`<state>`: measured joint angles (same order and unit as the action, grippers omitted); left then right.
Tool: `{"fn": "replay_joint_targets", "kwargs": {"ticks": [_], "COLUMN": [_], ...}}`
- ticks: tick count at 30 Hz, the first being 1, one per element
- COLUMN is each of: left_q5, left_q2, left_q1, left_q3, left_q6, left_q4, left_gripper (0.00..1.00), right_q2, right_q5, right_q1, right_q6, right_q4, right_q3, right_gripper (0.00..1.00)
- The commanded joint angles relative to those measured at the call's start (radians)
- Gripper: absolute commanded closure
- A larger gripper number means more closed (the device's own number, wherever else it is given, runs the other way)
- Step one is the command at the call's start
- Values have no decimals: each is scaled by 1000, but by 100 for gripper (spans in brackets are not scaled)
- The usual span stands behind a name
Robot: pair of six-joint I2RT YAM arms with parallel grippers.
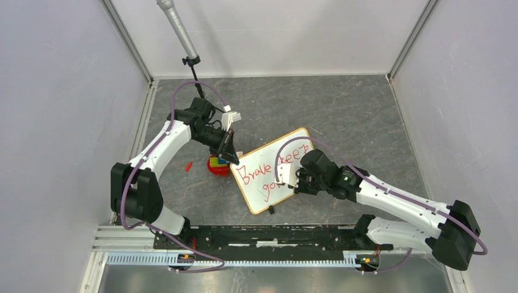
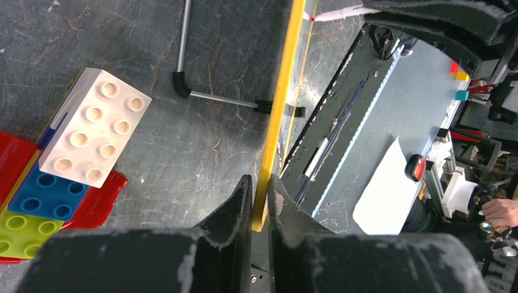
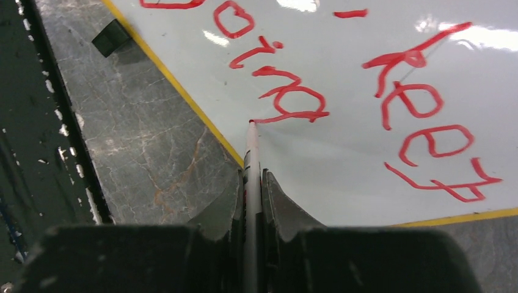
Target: Write a sentence on the whiteboard
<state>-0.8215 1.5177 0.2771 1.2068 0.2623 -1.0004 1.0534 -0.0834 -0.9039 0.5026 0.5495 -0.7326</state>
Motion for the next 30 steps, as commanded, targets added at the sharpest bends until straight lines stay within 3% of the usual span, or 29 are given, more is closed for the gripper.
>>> {"fn": "replay_joint_targets", "kwargs": {"ticks": [1,11,18,30], "left_q5": [61,63,62,59], "left_q2": [-2,-4,-7,-14], "left_q1": [2,2,2,2], "left_q3": [-10,-12,-11,-9], "left_q6": [21,23,20,17], "left_q4": [38,39,39,39], "left_gripper": [98,98,98,98], "right_q2": [31,44,-28,-78], "right_q5": [-14,-75,-115,62], "right_q1": [-29,-56,-41,-13], "right_q6": [15,7,-19,37], "right_q4": [-1,-34,-41,44], "right_q3": [32,-12,-53,-3], "right_gripper": [100,100,100,100]}}
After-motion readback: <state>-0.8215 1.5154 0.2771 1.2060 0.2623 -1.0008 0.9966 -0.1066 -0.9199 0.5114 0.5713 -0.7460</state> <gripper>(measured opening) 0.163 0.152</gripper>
